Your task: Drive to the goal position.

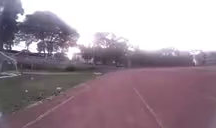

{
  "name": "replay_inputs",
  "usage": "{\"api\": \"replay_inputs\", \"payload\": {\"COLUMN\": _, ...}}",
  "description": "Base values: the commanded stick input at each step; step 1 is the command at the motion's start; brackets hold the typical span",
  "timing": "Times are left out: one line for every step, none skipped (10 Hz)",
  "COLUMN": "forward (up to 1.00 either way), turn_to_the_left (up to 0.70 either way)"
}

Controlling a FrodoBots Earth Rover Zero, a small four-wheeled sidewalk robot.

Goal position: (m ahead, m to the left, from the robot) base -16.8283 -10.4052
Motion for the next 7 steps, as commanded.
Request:
{"api": "replay_inputs", "payload": {"forward": 0.0, "turn_to_the_left": 0.0}}
{"api": "replay_inputs", "payload": {"forward": 0.0, "turn_to_the_left": 0.0}}
{"api": "replay_inputs", "payload": {"forward": 0.0, "turn_to_the_left": 0.0}}
{"api": "replay_inputs", "payload": {"forward": -0.31, "turn_to_the_left": 0.0}}
{"api": "replay_inputs", "payload": {"forward": -0.57, "turn_to_the_left": 0.0}}
{"api": "replay_inputs", "payload": {"forward": -0.7, "turn_to_the_left": -0.02}}
{"api": "replay_inputs", "payload": {"forward": -0.7, "turn_to_the_left": -0.27}}
